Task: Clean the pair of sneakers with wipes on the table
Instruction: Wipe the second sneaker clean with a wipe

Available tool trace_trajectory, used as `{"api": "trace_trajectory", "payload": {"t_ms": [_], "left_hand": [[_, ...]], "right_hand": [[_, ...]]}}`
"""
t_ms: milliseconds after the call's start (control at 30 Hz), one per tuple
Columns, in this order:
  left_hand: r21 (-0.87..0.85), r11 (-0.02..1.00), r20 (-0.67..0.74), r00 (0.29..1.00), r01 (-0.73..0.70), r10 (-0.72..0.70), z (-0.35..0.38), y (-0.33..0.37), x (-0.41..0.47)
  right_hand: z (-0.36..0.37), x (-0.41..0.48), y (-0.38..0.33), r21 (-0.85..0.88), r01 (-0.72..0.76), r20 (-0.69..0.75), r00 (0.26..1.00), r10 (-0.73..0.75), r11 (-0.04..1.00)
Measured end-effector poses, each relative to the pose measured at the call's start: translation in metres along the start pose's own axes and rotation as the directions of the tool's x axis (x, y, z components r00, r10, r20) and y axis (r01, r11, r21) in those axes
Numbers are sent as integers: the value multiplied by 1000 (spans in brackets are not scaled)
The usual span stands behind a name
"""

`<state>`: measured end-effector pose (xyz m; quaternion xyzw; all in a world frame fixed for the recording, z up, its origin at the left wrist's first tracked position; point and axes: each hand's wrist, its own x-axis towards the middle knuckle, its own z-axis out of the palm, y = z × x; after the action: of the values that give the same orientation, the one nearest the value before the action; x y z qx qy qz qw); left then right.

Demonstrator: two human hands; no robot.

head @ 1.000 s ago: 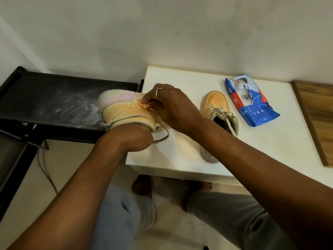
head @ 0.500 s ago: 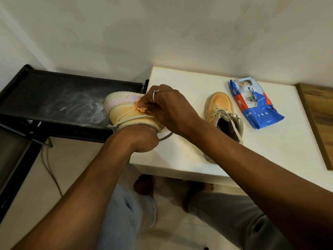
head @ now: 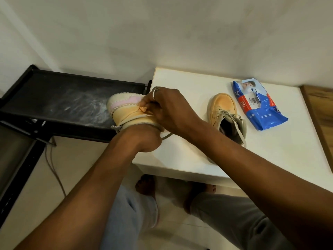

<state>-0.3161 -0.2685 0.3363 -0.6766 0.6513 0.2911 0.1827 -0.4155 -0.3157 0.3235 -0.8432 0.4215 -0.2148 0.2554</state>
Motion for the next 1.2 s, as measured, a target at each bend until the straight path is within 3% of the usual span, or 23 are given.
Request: {"api": "trace_trajectory", "payload": {"t_ms": [100,233,533,633,767,867,967,1200], "left_hand": [[-11,1000,-2,1000,17,-17,-1,2,-1],[-20,1000,-22,1000,-5,4,1,0,-4],[-125,992,-44,999,-1,-4,-2,-1,-8],[-127,992,-52,999,-6,-1,-1,-3,-6],[-84,996,-39,999,-3,0,-3,0,-3],[-2,1000,-2,1000,-9,9,-3,3,-2],[7,1000,11,1000,-10,10,-1,3,-2],[-75,997,-70,997,-32,26,0,-2,0]], "right_hand": [[-3,0,-6,4,19,25,1000,-19,1000],[-6,-4,5,-230,-2,57,998,16,973],[-18,-12,0,-544,-83,37,992,123,835],[-11,-10,4,-460,-140,30,984,173,877],[-9,-2,4,-96,-249,8,968,251,964],[-7,1,-9,25,-178,3,984,178,984],[-7,2,-13,16,-110,18,994,110,994],[-10,-4,12,-238,-94,39,994,106,967]]}}
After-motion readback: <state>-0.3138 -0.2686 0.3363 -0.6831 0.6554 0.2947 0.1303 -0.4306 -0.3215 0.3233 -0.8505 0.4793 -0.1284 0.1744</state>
